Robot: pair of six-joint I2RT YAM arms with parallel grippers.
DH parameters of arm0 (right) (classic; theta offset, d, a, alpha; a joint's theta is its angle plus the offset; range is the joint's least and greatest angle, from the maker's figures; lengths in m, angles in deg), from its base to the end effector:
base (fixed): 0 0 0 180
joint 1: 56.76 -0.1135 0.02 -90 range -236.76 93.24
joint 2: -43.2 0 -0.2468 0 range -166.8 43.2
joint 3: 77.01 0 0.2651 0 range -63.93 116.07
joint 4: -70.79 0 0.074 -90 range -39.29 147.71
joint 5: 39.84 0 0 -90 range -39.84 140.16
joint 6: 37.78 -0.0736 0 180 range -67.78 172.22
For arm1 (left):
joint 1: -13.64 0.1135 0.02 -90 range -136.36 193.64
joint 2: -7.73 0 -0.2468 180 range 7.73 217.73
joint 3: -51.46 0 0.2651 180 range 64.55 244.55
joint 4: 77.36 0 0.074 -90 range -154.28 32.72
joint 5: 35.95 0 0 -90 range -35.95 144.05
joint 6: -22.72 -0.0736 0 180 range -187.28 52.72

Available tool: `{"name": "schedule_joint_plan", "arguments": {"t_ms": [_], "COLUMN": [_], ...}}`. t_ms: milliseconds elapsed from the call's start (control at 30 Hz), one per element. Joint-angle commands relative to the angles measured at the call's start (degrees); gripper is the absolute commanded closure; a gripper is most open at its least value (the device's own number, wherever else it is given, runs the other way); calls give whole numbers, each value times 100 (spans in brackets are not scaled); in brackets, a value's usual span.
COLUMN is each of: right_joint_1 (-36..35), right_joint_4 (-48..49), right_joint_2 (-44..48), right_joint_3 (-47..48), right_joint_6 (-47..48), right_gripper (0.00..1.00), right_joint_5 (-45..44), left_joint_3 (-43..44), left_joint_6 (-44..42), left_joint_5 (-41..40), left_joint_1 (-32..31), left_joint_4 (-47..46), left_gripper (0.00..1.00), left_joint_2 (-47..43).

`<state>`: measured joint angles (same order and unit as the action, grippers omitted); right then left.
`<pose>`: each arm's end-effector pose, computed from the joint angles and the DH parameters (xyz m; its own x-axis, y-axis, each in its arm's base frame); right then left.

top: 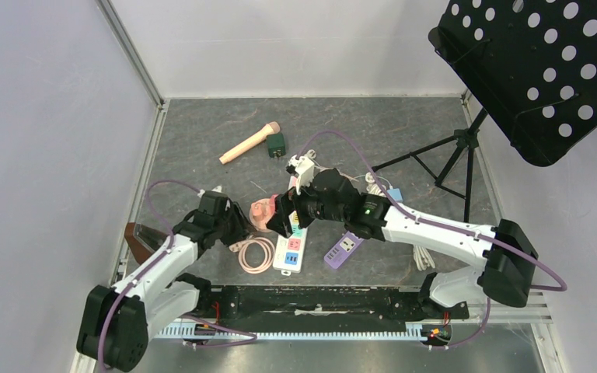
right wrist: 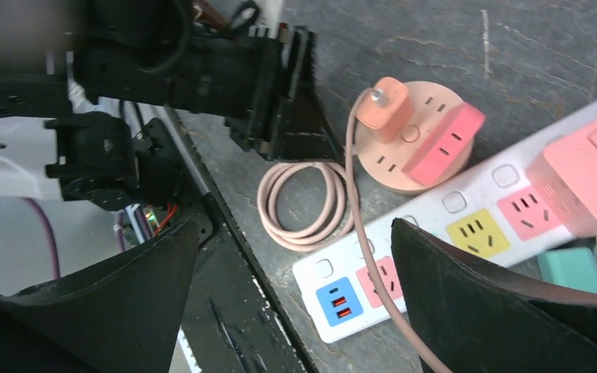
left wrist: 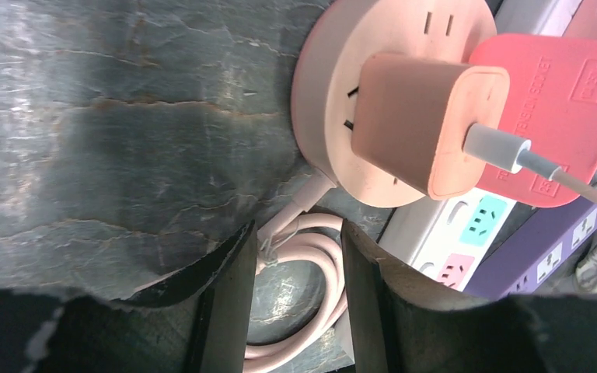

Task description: Insert the plug

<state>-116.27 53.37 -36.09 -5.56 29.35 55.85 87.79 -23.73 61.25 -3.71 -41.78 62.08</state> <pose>0.1814 0.3225 0.2570 -0.5504 -0.1726 -0.8168 -0.7478 0.5369 0.3905 0.2029 -0.0731 0.1137 -0.8096 -0.4632 -0.3606 -0.2634 0.8356 -0.4820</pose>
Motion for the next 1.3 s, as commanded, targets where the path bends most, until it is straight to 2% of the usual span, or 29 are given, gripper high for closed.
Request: {"name": "schedule_joint_plan", "arguments": {"t_ms": [0, 133, 300, 467, 567, 733, 867, 1033, 1133, 1167, 1267], "right_joint_1": [53, 71, 105, 187, 330, 771, 1327, 1600, 1637, 1685, 1896], "right_joint_4": [510, 958, 1828, 1530, 982, 554, 455, 36, 201, 270, 144], "right_joint_2": [7, -183, -277, -319, -397, -817, -1435, -2317, -2993, -3254, -3918], "right_joint_3": [-61, -125, -379, -317, -137, 246, 833, 2229, 3040, 3334, 4152], "right_joint_6": [146, -132, -742, -677, -500, -234, -30, 635, 1065, 1108, 762], "right_gripper": [3, 3, 4, 4, 4, 4, 4, 3, 4, 4, 5], "right_joint_5": [925, 1714, 2579, 2357, 1828, 1117, 1040, 521, 254, 329, 1586], "left_joint_3": [-13, -14, 105, 450, 797, 1399, 1647, 1903, 1990, 2022, 2070], "left_joint_6": [269, 333, 441, 789, 960, 934, 783, 701, 808, 813, 795], "left_joint_5": [-300, -1055, -1413, -2153, -2594, -2897, -2531, -2620, -2591, -2546, -2383], "left_joint_1": [-343, -621, -738, -727, -711, -379, 268, 533, 607, 622, 640], "left_joint_4": [-539, -580, -712, -468, -280, -196, -382, -299, -264, -265, -131], "left_gripper": [50, 55, 67, 84, 87, 87, 88, 88, 87, 86, 80], "left_joint_2": [292, 801, 1354, 1623, 1851, 2466, 2840, 2743, 2763, 2786, 2706]}}
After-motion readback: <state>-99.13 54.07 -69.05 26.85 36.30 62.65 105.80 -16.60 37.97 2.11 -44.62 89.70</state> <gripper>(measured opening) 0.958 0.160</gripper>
